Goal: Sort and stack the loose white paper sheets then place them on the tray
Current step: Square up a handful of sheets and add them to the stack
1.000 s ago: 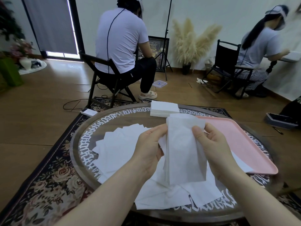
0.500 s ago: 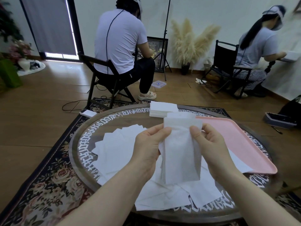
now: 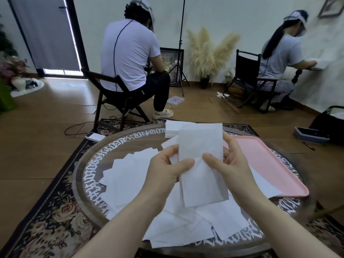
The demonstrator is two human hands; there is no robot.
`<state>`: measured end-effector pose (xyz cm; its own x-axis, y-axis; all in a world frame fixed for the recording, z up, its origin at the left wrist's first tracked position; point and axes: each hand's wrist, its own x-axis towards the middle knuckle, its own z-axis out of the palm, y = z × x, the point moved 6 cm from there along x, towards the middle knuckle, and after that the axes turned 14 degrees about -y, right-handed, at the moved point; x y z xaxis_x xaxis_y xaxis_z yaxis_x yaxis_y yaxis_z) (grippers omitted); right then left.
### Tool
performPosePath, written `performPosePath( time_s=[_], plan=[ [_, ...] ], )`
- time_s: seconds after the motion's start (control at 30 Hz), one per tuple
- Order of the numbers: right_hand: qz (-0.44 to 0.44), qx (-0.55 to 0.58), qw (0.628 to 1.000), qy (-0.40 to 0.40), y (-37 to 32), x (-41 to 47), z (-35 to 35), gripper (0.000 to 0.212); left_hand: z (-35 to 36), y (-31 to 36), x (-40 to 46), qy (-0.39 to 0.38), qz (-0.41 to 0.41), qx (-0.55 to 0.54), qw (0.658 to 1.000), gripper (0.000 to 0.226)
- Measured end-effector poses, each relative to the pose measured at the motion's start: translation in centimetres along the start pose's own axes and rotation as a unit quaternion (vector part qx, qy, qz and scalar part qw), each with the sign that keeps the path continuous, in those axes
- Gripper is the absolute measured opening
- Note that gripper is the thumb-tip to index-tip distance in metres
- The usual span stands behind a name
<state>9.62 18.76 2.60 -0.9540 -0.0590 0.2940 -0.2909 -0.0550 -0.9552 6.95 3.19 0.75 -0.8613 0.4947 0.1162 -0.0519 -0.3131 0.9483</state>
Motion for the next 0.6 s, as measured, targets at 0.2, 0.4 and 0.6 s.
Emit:
performPosePath(
  time_s=[0.2,0.4,0.6],
  plan=[
    [-0.05,-0.017,0.997,-0.048,-1.0,-0.1,0.5,0.087,-0.5,0.2,-0.1,0.044,0.016,0.007,0.999,0.02],
    [-0.022,-0.037,0.998,-0.048,-0.9,-0.3,0.4,0.038,-0.6,0.5,0.0,0.038,0.023,-0.014,0.999,0.017],
    [0.01,-0.037,0.999,0.007,0.0,-0.2,-0.7,0.017,-0.1,1.1,-0.3,0.015,0.031,-0.009,0.999,0.031]
  ],
)
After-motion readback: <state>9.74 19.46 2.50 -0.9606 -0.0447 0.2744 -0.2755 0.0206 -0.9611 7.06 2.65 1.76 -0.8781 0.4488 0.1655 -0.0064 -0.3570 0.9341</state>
